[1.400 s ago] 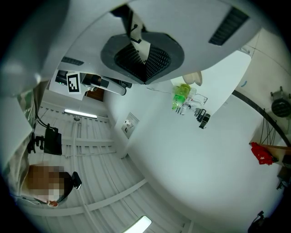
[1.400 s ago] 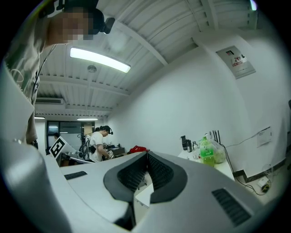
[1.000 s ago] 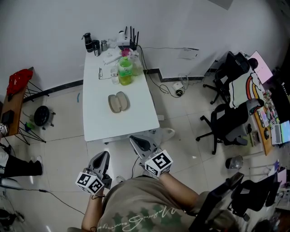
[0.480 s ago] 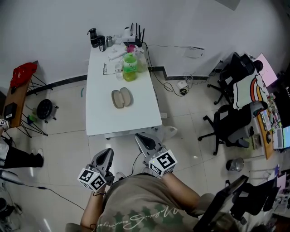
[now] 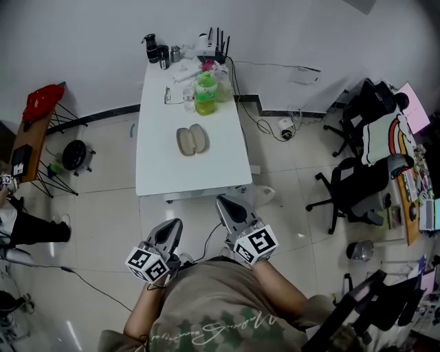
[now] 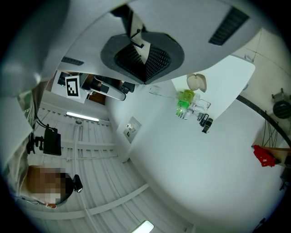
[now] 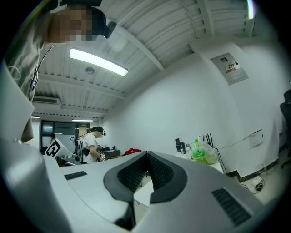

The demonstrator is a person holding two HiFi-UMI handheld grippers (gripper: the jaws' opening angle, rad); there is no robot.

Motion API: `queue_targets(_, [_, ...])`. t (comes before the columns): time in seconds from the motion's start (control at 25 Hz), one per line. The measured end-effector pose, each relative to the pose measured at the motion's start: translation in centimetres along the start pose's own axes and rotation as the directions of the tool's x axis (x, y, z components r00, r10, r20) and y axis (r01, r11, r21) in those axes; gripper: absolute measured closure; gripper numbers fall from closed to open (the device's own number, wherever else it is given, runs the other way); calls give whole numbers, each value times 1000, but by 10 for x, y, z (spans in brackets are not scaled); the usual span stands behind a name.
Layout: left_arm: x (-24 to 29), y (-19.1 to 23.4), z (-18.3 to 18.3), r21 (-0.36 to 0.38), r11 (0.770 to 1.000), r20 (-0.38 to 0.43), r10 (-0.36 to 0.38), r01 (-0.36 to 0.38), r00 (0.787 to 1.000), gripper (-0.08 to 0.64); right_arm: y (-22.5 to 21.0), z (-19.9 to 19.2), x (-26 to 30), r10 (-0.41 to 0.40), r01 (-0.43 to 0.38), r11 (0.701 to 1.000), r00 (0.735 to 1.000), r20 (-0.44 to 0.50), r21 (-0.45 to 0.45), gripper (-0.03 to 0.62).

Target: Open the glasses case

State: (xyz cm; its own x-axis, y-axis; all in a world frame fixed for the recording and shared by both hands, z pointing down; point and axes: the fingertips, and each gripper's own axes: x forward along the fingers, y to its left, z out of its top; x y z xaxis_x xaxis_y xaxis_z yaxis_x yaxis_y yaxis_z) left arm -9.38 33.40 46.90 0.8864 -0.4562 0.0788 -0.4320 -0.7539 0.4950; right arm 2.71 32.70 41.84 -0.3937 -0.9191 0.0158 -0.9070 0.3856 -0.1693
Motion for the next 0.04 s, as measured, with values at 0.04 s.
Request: queue_targets(0.04, [1,-1,-1,-1,1000,-2,-2,2,1000,554,0,0,0,0,0,1000,1000,-3,-7,581])
